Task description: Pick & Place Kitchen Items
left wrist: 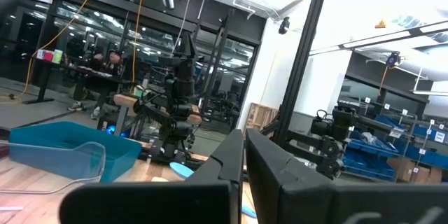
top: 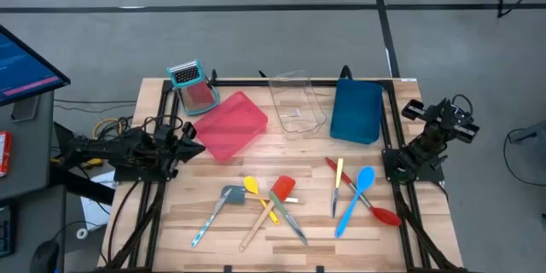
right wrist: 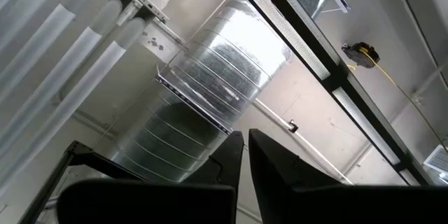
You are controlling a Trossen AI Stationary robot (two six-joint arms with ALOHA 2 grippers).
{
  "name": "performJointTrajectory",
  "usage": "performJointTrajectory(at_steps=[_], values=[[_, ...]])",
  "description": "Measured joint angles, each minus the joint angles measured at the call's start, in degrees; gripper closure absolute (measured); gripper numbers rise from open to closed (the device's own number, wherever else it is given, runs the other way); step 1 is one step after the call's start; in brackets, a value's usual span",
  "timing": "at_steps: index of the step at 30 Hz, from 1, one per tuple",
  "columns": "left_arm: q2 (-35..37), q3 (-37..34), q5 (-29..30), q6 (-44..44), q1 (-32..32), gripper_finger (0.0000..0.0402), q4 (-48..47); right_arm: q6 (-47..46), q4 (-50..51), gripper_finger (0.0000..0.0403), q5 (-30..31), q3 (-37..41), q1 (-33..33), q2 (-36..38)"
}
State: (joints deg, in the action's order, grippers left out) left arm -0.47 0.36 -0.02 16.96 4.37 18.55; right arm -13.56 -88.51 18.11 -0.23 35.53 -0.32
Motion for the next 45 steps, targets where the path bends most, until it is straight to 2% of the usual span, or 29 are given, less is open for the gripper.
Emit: performJointTrajectory(at_steps=[14, 24, 34, 40, 45], values=[[0.00, -0.01, 0.01, 0.01, 0.01, 0.0398, 0.16, 0.00, -0.01, 0.0374, 0.00, 0.00, 0.00, 0.01], [-0.02, -0.01, 0.01, 0.10, -0.01, 0.0398, 3.61, -0.02, -0.02, 0.0374, 0.00, 0.00, 0.02, 0.02], [-0.02, -0.02, 0.01, 7.33, -0.01, 0.0398, 10.22, 0.00, 0.05, 0.0375, 0.01, 0.00, 0.00, 0.02], [-0.02, -0.01, 0.01, 7.38, 0.01, 0.0398, 12.68, 0.31, -0.50, 0.0375, 3.44, -0.25, -0.04, 0.02], [-0.02, -0.01, 0.01, 7.68, 0.00, 0.0398, 13.40, 4.91, 1.90, 0.0376, 6.03, -0.44, -0.02, 0.02]])
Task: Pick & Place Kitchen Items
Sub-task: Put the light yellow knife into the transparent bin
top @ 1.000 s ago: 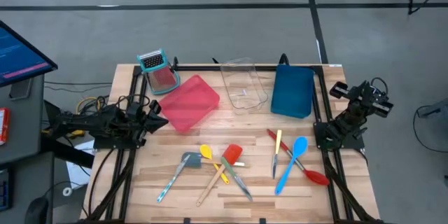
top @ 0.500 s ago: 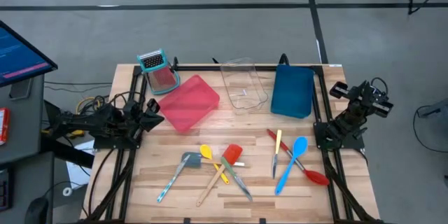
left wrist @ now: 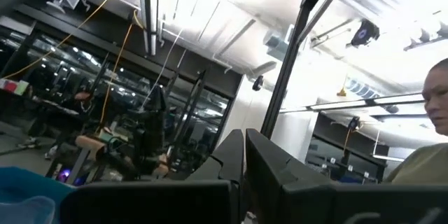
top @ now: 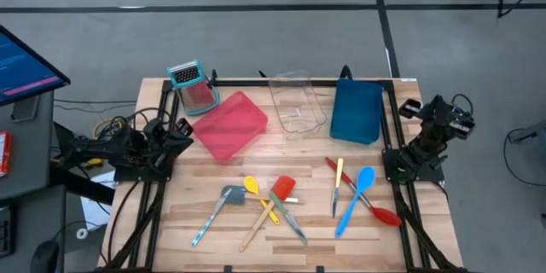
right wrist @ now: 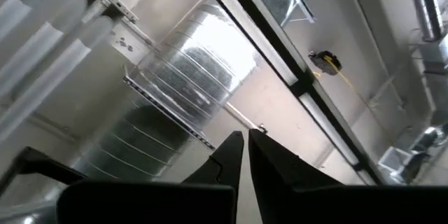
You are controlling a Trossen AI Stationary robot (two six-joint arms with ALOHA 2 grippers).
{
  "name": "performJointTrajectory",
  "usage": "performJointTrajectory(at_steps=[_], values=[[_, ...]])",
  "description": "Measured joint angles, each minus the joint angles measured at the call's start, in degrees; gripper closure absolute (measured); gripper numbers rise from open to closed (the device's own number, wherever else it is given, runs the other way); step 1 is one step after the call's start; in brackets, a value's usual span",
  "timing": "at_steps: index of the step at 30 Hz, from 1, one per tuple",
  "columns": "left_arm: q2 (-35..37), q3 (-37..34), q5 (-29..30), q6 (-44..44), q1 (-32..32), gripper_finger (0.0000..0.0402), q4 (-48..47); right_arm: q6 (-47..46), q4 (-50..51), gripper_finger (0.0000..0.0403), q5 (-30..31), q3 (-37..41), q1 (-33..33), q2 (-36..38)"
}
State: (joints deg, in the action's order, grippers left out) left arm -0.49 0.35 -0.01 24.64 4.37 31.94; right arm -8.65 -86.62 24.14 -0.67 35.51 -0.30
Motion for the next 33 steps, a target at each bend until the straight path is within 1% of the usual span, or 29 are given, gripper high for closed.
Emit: performJointTrajectory(at_steps=[1, 3, 4, 7, 10, 13, 15, 17, 19, 20, 23, 25, 31, 33], values=[[0.00, -0.01, 0.02, 0.55, 0.01, 0.0398, 0.75, 2.25, 2.45, 0.0375, -0.12, -0.02, 0.04, 0.00], [0.00, -0.01, 0.00, 2.28, 0.01, 0.0398, 2.62, 7.56, 10.80, 0.0374, 0.29, -0.07, 0.04, 0.00], [0.00, -0.01, 0.00, 3.09, 0.00, 0.0398, 3.54, 8.98, 14.99, 0.0374, 2.22, -0.07, 0.04, -0.02], [0.00, -0.01, 0.32, 4.56, -0.01, 0.0398, 6.68, 7.42, 26.35, 0.0376, 10.97, -0.63, 0.02, -0.47], [0.02, -0.01, 4.15, 4.65, 0.01, 0.0398, 9.34, 3.84, 32.70, 0.0377, 16.22, -2.47, 0.04, -0.46], [0.02, -0.01, 7.74, 4.51, 0.01, 0.0398, 10.49, 4.05, 36.05, 0.0376, 16.98, -4.82, 0.04, -0.46], [0.00, -0.01, 9.20, 4.41, 0.01, 0.0398, 10.32, 5.81, 38.61, 0.0377, 16.93, -7.35, 0.04, -0.44], [-0.03, -0.01, 10.62, 4.63, 0.01, 0.0398, 10.43, 8.10, 44.05, 0.0378, 17.58, -10.41, 0.04, -0.46], [-0.23, -0.01, 12.10, 4.77, 0.01, 0.0398, 10.49, 8.91, 51.61, 0.0377, 20.86, -14.23, 0.04, -0.88], [-0.39, -0.01, 12.51, 4.80, 0.01, 0.0398, 10.51, 8.81, 56.30, 0.0374, 23.46, -16.47, 0.04, -1.37], [-1.28, -0.01, 13.74, 6.17, 0.01, 0.0398, 10.61, 5.74, 72.14, 0.0361, 31.00, -22.81, 0.04, -4.36], [-2.30, -0.01, 13.75, 7.43, 0.01, 0.0398, 10.62, 4.20, 79.44, 0.0349, 34.42, -26.98, 0.04, -7.27], [-6.58, 0.00, 13.81, 11.09, 0.01, 0.0398, 10.53, 4.16, 88.63, 0.0303, 41.85, -37.13, 0.04, -17.85], [-8.32, -0.01, 13.80, 11.87, 0.01, 0.0398, 10.57, 4.09, 90.83, 0.0283, 43.17, -39.94, 0.04, -21.32]])
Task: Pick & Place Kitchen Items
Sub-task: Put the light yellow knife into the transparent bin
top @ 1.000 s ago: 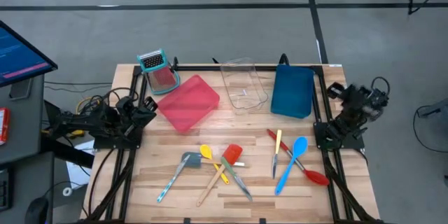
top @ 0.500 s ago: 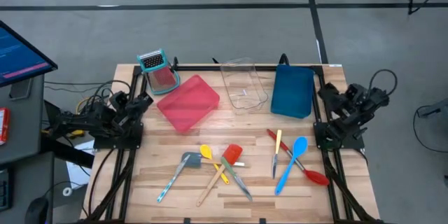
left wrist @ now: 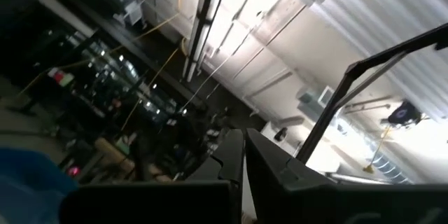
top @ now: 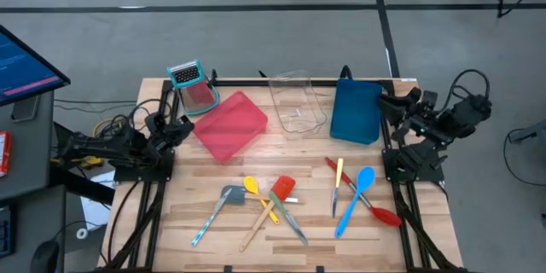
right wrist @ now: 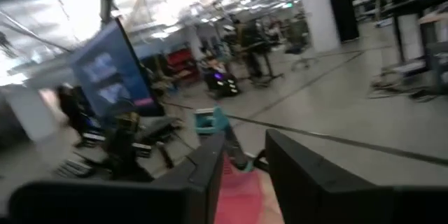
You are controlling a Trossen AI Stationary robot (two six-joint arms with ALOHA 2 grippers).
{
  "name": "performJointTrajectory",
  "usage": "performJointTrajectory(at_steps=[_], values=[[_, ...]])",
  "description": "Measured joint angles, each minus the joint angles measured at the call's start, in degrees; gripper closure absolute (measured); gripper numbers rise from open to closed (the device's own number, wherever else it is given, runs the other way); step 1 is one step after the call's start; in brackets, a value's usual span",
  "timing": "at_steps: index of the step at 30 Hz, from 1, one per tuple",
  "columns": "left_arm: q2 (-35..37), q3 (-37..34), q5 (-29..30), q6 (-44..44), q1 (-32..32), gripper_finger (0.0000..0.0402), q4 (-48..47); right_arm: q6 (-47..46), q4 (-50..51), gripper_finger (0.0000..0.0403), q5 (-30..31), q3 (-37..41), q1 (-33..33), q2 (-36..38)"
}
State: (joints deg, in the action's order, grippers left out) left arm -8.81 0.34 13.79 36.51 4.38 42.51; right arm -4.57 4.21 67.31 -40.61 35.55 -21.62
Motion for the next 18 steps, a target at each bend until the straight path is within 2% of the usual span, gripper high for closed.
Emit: performJointTrajectory(at_steps=[6, 12, 15, 18], values=[[-3.79, 0.01, -0.06, 0.18, 0.00, 0.0399, 0.12, -1.95, 5.89, 0.0222, 2.29, -7.28, 0.00, -8.52], [-3.99, 0.00, -0.08, 0.20, 0.00, 0.0399, 0.87, -17.14, 20.96, 0.0189, 3.20, -14.79, -0.17, -15.24], [-3.99, 0.00, -0.10, 0.20, 0.00, 0.0399, 1.48, -26.55, 28.67, 0.0186, -1.07, -17.41, -0.20, -18.41], [-3.99, 0.00, -0.10, 0.20, 0.00, 0.0399, 1.88, -32.64, 33.79, 0.0188, -8.74, -19.19, -0.87, -21.48]])
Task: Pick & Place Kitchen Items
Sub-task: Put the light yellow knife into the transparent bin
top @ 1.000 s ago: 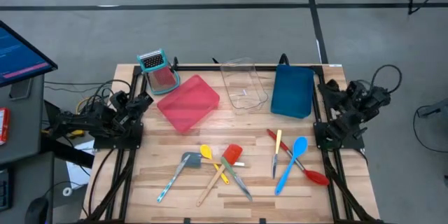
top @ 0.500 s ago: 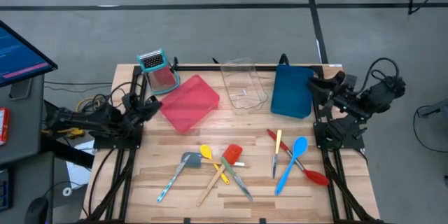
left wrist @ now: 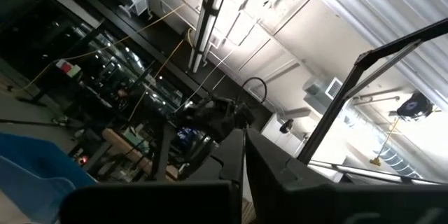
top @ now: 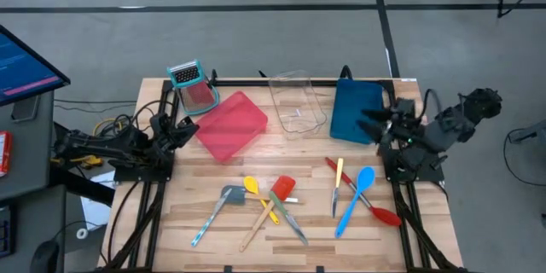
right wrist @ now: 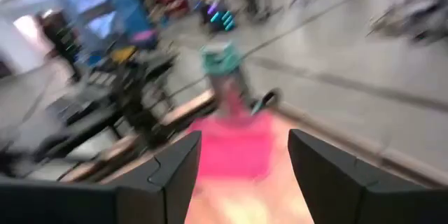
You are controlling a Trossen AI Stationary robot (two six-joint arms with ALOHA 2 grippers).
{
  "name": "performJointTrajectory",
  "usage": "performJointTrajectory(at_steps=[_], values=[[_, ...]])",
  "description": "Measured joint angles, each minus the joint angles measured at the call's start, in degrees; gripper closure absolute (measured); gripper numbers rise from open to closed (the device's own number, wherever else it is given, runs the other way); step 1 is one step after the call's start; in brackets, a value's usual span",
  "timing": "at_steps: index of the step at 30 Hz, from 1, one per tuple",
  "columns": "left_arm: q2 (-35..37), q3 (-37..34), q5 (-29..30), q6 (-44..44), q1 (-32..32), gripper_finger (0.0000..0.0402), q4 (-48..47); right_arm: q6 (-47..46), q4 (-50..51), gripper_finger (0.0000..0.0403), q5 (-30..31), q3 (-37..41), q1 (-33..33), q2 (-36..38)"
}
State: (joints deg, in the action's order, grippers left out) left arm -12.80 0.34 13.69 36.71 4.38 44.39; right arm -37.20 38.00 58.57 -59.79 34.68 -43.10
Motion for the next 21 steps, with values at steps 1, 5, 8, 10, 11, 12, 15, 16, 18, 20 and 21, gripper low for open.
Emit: performJointTrajectory(at_steps=[1, 5, 8, 10, 11, 12, 15, 16, 18, 20, 21], values=[[0.00, 0.01, 0.00, 0.00, 0.00, 0.0399, 0.11, -1.19, 1.06, 0.0189, -2.27, -0.54, -0.53, -1.26], [0.00, 0.00, 0.00, 0.37, 0.00, 0.0399, 0.53, -11.38, 10.45, 0.0191, -12.24, -3.85, -3.61, -6.33], [0.00, 0.01, -0.02, 1.71, 0.00, 0.0399, 0.88, -20.92, 19.23, 0.0189, -21.62, -7.40, -6.58, -10.03], [0.00, 0.00, -0.04, 1.79, 0.00, 0.0399, 1.03, -25.48, 25.18, 0.0186, -28.26, -9.12, -8.31, -12.66], [0.00, 0.00, -0.04, 1.79, 0.00, 0.0399, 1.15, -27.21, 27.62, 0.0185, -31.23, -9.74, -9.08, -14.08], [0.00, 0.02, -0.04, 1.79, 0.00, 0.0399, 1.19, -28.94, 30.26, 0.0185, -33.86, -10.32, -9.85, -15.51], [0.00, 0.00, -0.06, 1.77, 0.00, 0.0399, 1.19, -34.73, 38.52, 0.0184, -40.68, -11.01, -11.84, -19.11], [0.00, 0.00, -0.07, 1.77, 0.00, 0.0399, 1.21, -37.03, 41.08, 0.0184, -42.69, -11.01, -12.40, -20.38], [0.00, 0.00, -0.05, 1.77, 0.00, 0.0399, 1.24, -42.18, 45.52, 0.0184, -46.34, -11.01, -13.40, -23.05], [0.00, 0.00, -0.04, 1.77, 0.00, 0.0399, 1.29, -46.42, 48.62, 0.0182, -50.28, -11.01, -14.19, -25.46], [0.00, 0.00, -0.04, 1.76, 0.00, 0.0399, 1.34, -48.18, 49.48, 0.0180, -51.80, -11.01, -14.52, -26.66]])
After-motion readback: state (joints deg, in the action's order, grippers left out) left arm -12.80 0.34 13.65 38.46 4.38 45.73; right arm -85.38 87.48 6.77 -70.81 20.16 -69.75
